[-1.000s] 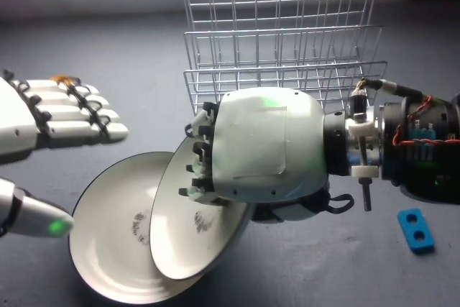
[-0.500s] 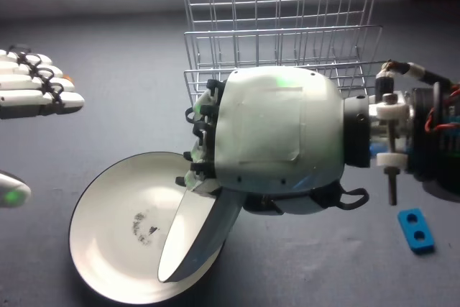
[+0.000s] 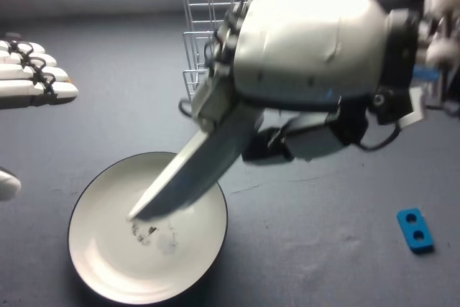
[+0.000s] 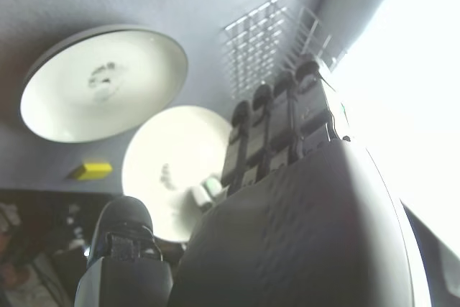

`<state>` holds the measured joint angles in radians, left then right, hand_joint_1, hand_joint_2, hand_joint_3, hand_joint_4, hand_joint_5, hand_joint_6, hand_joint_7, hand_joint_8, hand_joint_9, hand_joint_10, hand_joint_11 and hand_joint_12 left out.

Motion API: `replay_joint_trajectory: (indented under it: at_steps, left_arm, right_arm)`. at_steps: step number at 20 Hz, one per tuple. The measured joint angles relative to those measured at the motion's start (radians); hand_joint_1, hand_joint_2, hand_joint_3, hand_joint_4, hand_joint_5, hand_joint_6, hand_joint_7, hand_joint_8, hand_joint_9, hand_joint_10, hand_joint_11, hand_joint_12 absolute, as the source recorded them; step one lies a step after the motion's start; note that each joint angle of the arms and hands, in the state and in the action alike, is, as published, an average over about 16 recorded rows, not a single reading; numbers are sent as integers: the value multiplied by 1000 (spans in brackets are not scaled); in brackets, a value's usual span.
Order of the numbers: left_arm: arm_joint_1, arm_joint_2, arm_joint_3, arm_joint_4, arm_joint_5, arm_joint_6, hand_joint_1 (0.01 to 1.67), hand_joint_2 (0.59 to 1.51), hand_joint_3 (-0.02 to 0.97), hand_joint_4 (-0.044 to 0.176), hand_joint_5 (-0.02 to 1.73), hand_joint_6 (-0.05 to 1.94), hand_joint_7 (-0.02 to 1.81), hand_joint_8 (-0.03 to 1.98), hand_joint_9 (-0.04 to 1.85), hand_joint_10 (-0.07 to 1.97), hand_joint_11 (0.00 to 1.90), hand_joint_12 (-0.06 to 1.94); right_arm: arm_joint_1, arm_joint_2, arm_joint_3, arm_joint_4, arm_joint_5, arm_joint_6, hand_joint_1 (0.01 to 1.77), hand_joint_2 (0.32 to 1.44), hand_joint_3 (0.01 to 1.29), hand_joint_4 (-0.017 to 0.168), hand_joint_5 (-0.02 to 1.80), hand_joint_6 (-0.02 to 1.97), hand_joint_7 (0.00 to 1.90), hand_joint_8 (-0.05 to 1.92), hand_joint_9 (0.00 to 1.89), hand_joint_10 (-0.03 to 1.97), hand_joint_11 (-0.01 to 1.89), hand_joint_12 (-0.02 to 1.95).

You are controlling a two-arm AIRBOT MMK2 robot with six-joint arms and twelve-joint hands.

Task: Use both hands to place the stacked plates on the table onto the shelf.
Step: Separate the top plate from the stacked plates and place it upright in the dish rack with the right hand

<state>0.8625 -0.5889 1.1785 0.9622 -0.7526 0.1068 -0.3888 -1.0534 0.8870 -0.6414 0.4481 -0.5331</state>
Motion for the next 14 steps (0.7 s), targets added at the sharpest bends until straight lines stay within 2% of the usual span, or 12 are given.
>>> replay_joint_trajectory:
  at_steps: [7, 10, 14]
  left_arm:
    - [-2, -10, 41, 38, -73, 4, 22, 1128, 18, 3, 76, 4, 61, 9, 24, 9, 17, 17]
    - [-1, -21, 66, 70, -128, 4, 23, 1128, 18, 3, 82, 3, 60, 9, 23, 10, 18, 17]
    - [1, -45, 111, 128, -227, 5, 23, 1128, 18, 4, 90, 3, 60, 9, 21, 10, 18, 16]
  right_arm:
    - [113, 42, 45, -30, -80, 369, 1205, 971, 13, 10, 1029, 804, 1182, 655, 1402, 4, 957, 901]
    - [156, 51, 70, -31, -132, 493, 1211, 971, 13, 10, 1018, 834, 1172, 677, 1399, 4, 952, 906]
    - [201, 59, 108, -27, -200, 613, 1219, 971, 13, 10, 1004, 873, 1156, 699, 1395, 4, 942, 921]
